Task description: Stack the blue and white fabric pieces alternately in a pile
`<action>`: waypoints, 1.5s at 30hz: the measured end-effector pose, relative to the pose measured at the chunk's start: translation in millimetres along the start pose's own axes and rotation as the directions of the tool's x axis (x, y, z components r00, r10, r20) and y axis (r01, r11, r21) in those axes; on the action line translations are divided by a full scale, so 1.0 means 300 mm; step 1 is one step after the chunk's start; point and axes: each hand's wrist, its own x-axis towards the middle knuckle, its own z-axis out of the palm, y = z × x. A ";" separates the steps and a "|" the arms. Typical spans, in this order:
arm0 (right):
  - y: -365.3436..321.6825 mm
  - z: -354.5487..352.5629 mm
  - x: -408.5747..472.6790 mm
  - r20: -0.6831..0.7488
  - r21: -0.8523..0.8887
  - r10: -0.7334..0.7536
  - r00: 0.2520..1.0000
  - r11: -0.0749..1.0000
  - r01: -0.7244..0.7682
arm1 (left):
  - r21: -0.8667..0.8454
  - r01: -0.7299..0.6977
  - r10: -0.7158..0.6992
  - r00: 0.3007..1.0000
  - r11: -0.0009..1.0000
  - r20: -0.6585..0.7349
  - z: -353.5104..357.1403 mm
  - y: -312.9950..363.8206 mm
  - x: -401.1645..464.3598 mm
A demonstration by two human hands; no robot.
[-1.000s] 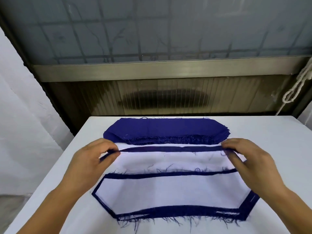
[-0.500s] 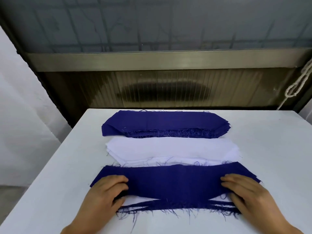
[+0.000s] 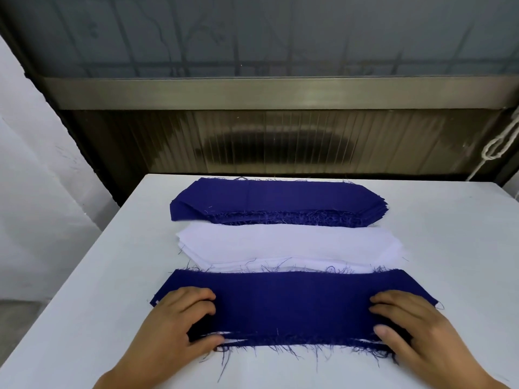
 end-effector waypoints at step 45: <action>0.028 0.058 0.301 0.191 -0.118 0.330 0.925 0.943 -0.312 | 0.081 0.188 -0.177 0.976 0.979 -0.129 0.022 0.072 0.361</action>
